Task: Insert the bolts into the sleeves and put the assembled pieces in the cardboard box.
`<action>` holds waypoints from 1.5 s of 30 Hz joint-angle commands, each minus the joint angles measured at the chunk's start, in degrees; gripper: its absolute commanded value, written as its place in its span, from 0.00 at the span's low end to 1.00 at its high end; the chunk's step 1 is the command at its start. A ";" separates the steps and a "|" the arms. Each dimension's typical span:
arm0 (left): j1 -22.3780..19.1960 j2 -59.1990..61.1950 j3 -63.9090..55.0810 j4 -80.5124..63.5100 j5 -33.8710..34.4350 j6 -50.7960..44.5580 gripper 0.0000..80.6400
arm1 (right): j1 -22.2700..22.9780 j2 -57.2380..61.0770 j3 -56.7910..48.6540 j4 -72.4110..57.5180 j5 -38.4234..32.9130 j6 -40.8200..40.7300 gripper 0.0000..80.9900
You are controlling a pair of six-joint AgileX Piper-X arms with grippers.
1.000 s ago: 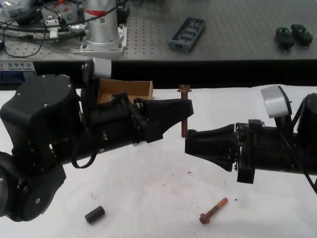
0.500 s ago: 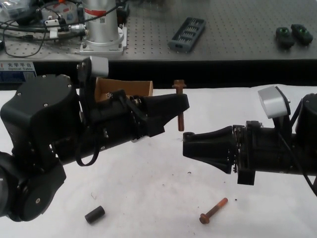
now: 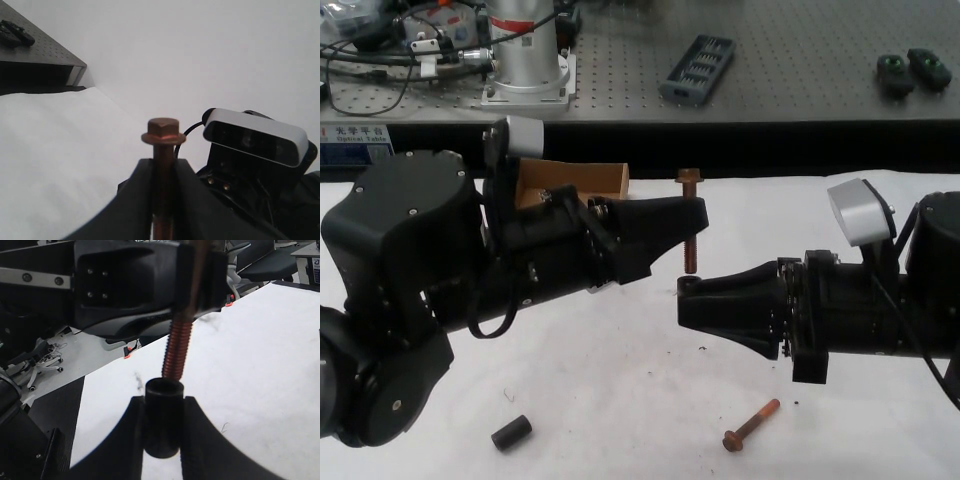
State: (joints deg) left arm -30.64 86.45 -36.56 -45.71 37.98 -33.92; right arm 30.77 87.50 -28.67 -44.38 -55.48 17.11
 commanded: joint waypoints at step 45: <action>0.96 -0.16 -0.72 2.38 10.33 6.44 0.00 | -0.03 0.18 -0.46 -12.56 -0.84 9.08 0.07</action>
State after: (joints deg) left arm -29.63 86.45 -37.04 -43.98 48.01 -28.41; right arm 30.83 87.88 -28.67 -53.41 -57.31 24.41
